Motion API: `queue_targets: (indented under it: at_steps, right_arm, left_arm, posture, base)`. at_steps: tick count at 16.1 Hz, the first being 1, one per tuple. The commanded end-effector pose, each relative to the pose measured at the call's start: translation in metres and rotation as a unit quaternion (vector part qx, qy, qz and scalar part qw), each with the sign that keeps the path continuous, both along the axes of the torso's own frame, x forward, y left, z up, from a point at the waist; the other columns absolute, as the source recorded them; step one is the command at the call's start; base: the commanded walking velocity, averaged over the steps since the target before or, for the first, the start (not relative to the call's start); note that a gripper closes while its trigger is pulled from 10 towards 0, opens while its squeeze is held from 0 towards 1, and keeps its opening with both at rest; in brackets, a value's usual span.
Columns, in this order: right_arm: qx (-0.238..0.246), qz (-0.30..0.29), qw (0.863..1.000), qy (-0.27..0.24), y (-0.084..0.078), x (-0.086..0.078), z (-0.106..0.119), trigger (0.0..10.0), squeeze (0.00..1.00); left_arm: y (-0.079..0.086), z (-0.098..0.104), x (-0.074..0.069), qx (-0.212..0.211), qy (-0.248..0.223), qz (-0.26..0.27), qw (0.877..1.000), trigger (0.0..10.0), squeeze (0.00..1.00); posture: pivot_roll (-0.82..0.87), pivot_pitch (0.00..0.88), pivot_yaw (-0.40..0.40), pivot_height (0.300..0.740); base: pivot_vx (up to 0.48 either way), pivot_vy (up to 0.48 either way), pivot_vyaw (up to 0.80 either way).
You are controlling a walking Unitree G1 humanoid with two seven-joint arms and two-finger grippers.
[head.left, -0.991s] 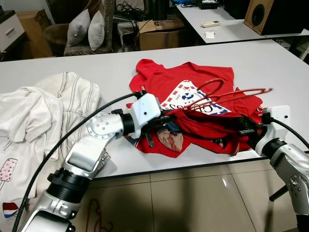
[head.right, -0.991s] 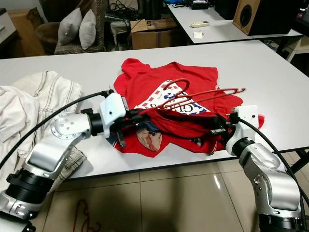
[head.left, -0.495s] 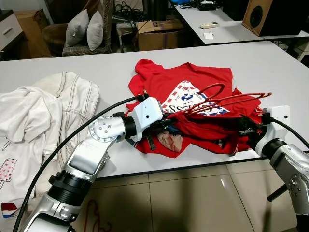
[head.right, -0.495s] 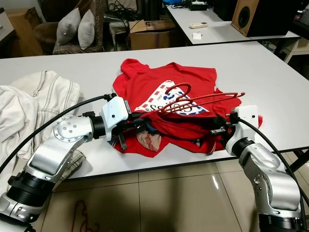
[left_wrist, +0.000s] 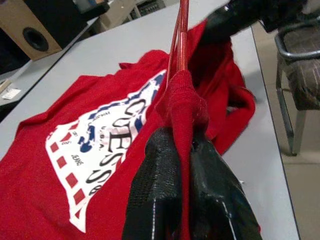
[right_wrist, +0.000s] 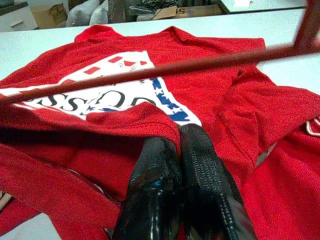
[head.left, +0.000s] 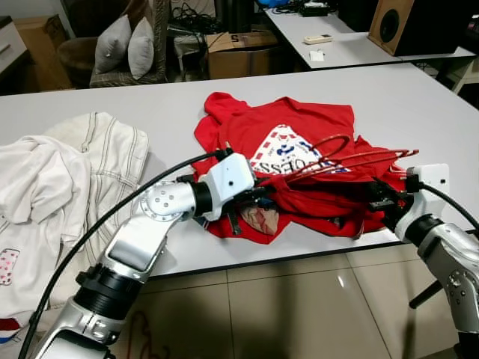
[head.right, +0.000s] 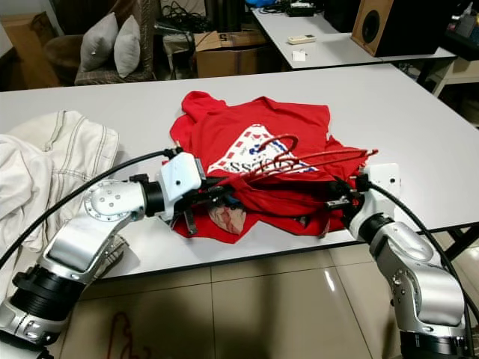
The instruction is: Hang hanger
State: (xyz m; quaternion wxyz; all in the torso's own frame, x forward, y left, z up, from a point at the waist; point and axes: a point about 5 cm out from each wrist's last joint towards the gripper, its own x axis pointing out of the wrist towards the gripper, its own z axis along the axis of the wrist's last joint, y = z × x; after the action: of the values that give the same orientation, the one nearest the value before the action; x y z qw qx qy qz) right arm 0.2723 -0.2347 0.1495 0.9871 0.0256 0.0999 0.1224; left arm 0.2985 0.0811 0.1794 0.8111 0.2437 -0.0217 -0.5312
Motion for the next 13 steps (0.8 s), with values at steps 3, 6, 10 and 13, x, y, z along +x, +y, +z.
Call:
queue_targets:
  at_steps: [3, 6, 10, 13]
  right_arm:
    - [0.012, -0.008, 1.000, -0.013, -0.0040, -0.0009, 0.0045, 0.0, 0.00]
    - [0.012, -0.007, 1.000, -0.014, -0.0033, -0.0005, 0.0051, 0.0, 0.00]
    - [0.013, -0.009, 1.000, -0.014, -0.0041, -0.0008, 0.0043, 0.0, 0.00]
    - [0.014, -0.025, 0.999, -0.017, -0.0085, -0.0013, 0.0054, 0.0, 0.00]
  left_arm:
    - [-0.0045, 0.0027, 0.0009, 0.008, -0.010, -0.009, 1.000, 0.0, 0.00]
    - [-0.0035, 0.0020, 0.0004, 0.008, -0.009, -0.009, 1.000, 0.0, 0.00]
    - [-0.0032, 0.0016, 0.0006, 0.010, -0.009, -0.009, 1.000, 0.0, 0.00]
    - [-0.0014, 0.0024, 0.0025, 0.012, -0.010, -0.009, 1.000, 0.0, 0.00]
  posture:
    - [-0.11, 0.000, 0.011, 0.740]
    - [-0.11, 0.000, 0.012, 0.740]
    - [-0.11, 0.000, 0.017, 0.740]
    - [-0.11, 0.000, 0.030, 0.740]
  base:
    - [0.000, 0.000, 0.00]
    - [0.000, 0.000, 0.00]
    - [0.000, 0.000, 0.00]
    - [0.000, 0.000, 0.00]
